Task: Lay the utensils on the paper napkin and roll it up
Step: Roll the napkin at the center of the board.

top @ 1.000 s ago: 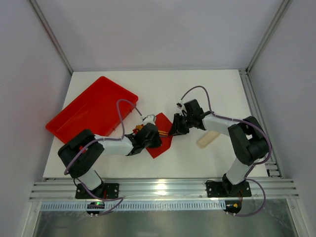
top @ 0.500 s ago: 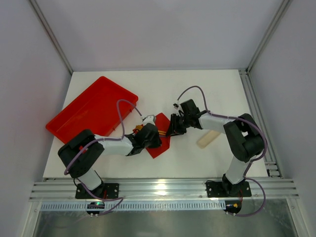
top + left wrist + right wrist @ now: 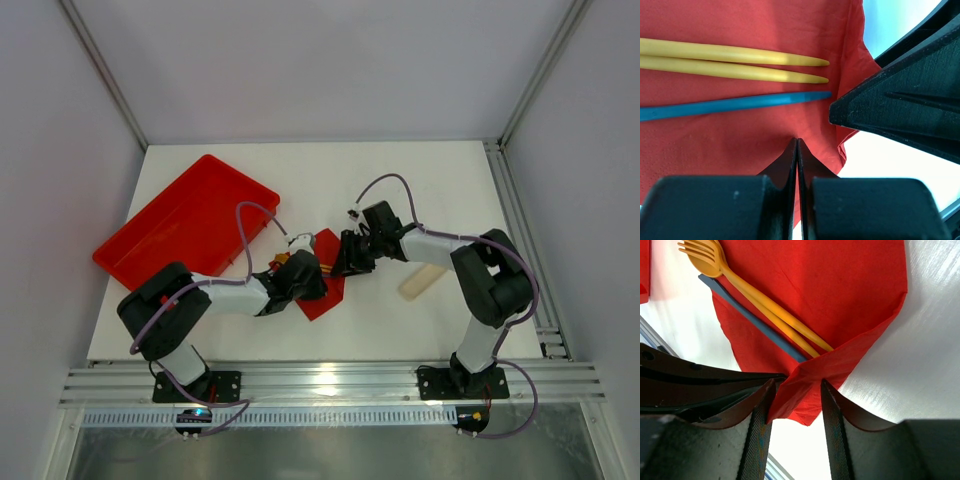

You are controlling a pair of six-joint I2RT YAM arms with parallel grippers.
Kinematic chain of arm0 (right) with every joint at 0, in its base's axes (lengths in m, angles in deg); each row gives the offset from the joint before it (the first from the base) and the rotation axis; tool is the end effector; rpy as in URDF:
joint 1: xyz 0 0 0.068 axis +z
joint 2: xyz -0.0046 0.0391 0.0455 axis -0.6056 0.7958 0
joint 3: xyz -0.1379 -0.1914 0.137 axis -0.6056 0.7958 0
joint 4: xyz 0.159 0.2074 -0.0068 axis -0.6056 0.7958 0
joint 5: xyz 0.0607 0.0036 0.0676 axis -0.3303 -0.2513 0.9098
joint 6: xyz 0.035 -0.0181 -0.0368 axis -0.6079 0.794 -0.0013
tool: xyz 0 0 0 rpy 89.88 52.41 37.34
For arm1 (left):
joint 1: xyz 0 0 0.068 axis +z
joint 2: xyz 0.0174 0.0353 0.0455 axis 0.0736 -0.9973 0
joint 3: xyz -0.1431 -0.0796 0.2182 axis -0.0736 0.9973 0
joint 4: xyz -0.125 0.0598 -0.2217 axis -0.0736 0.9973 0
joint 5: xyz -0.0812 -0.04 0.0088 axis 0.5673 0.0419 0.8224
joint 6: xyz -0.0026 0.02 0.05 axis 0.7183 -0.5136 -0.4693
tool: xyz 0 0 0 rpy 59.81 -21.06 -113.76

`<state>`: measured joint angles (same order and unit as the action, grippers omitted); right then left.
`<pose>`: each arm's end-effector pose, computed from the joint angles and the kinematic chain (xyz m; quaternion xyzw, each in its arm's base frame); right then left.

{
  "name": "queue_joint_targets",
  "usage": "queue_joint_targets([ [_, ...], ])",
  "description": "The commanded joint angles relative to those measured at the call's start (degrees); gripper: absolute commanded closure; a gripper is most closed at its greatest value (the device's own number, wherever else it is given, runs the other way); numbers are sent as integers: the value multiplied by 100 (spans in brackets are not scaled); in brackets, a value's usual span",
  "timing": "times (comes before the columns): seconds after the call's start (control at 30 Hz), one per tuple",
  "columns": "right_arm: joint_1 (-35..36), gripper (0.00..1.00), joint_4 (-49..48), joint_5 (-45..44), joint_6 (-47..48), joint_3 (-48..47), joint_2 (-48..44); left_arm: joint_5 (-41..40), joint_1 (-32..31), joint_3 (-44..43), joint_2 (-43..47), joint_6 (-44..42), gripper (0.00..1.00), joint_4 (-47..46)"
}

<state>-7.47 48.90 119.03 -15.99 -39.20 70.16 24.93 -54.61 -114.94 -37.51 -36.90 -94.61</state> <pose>0.2906 0.1864 0.1503 -0.0811 0.9233 0.3513 0.1328 0.1993 -0.2316 0.1375 -0.0336 0.9126 -0.2603 0.3134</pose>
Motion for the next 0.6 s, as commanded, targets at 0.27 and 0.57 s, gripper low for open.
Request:
queue_joint_targets([
  [0.27, 43, 47, -152, 164, 50, -186, -123, -125, -23, 93, 70, -34, 100, -120],
  [0.57, 43, 42, -363, 410, -29, -230, -176, -134, -23, 110, 70, -25, 100, -137],
])
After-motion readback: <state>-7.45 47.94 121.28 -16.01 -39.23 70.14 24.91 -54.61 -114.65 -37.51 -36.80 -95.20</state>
